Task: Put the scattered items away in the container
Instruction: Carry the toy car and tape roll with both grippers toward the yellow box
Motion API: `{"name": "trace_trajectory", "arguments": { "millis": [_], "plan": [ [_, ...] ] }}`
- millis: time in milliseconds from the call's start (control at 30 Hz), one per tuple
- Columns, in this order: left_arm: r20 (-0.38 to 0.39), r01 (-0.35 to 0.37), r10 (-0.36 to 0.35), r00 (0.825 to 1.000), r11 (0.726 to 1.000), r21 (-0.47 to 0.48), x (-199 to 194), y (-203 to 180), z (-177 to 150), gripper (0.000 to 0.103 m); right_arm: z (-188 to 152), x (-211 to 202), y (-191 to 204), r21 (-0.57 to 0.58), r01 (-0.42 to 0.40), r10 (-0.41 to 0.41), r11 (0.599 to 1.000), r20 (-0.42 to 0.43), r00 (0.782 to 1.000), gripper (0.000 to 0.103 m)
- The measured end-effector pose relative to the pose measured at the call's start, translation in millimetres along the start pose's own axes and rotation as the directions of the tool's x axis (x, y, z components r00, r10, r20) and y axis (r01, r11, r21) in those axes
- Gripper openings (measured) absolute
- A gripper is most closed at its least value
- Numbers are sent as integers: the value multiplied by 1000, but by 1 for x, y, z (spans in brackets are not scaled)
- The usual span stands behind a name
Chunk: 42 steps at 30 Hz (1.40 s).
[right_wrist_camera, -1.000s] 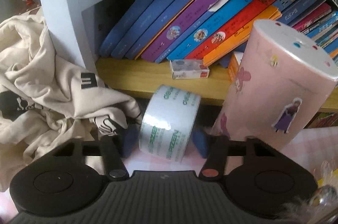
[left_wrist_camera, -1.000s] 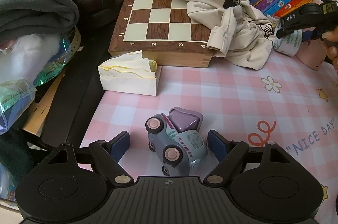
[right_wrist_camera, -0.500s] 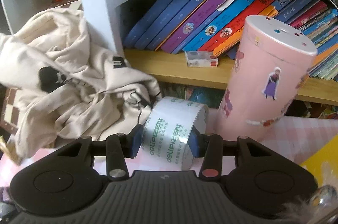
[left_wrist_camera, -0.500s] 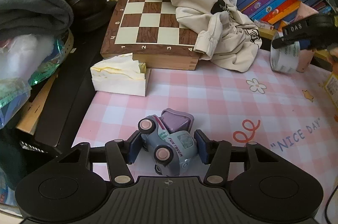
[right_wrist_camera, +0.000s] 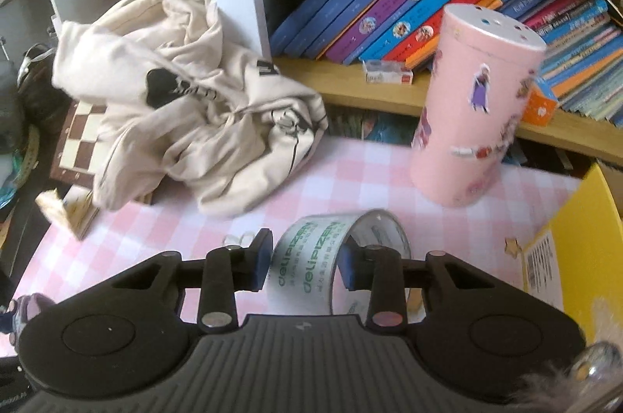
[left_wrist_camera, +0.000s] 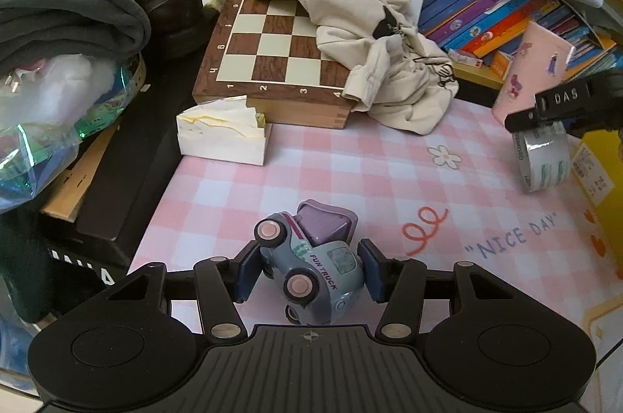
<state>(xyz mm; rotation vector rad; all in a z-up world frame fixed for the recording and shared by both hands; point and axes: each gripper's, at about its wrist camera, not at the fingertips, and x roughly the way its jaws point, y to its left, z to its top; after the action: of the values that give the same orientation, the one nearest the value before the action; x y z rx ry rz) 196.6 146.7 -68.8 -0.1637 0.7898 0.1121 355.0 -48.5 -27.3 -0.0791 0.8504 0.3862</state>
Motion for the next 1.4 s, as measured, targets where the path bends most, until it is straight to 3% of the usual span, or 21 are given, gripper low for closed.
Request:
{"name": "trace_trajectory", "arguments": {
  "millis": [833, 1133, 1400],
  "plan": [
    [38, 99, -103, 994, 990, 97, -77, -31, -26, 52, -98, -106, 0, 12, -71, 72, 997, -45, 996, 31],
    [12, 183, -184, 983, 980, 83, -95, -43, -37, 52, -128, -140, 4, -20, -76, 75, 997, -41, 996, 31],
    [9, 230, -234, 972, 963, 143, -108, -61, -43, 52, -151, -167, -3, -4, -59, 59, 998, -39, 997, 31]
  ]
}}
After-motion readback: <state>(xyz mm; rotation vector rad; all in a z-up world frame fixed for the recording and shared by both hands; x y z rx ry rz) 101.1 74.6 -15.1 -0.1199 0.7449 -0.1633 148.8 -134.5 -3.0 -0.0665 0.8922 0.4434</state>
